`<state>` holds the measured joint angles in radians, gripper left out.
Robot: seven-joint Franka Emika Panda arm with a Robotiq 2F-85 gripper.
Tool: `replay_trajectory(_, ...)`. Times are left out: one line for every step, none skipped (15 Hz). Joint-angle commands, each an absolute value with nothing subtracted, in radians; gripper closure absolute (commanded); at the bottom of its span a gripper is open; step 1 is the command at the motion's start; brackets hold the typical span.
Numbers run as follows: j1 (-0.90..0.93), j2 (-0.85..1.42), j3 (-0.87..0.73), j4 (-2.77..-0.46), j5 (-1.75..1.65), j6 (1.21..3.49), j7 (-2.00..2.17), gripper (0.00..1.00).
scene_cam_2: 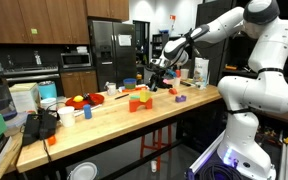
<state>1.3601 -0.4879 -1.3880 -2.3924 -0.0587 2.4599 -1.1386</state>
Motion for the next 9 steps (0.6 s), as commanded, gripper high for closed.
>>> replay_trajectory(1.228, -0.39, -1.266, -2.436, -0.006, 2.489, -1.025, 0.0)
replay_trajectory(1.191, -0.378, -1.229, -2.446, 0.007, 2.486, -0.999, 0.0)
replay_trajectory(1.153, -0.368, -1.187, -2.457, 0.02, 2.486, -0.975, 0.0)
replay_trajectory(1.113, -0.354, -1.144, -2.465, 0.038, 2.482, -0.946, 0.0)
replay_trajectory(1.067, -0.34, -1.097, -2.474, 0.055, 2.48, -0.912, 0.0)
replay_trajectory(1.018, -0.328, -1.044, -2.484, 0.073, 2.479, -0.874, 0.0)
replay_trajectory(0.961, -0.318, -0.983, -2.494, 0.084, 2.475, -0.833, 0.0)
replay_trajectory(0.905, -0.309, -0.924, -2.501, 0.094, 2.471, -0.798, 0.0)
replay_trajectory(0.849, -0.304, -0.864, -2.509, 0.102, 2.468, -0.769, 0.0)
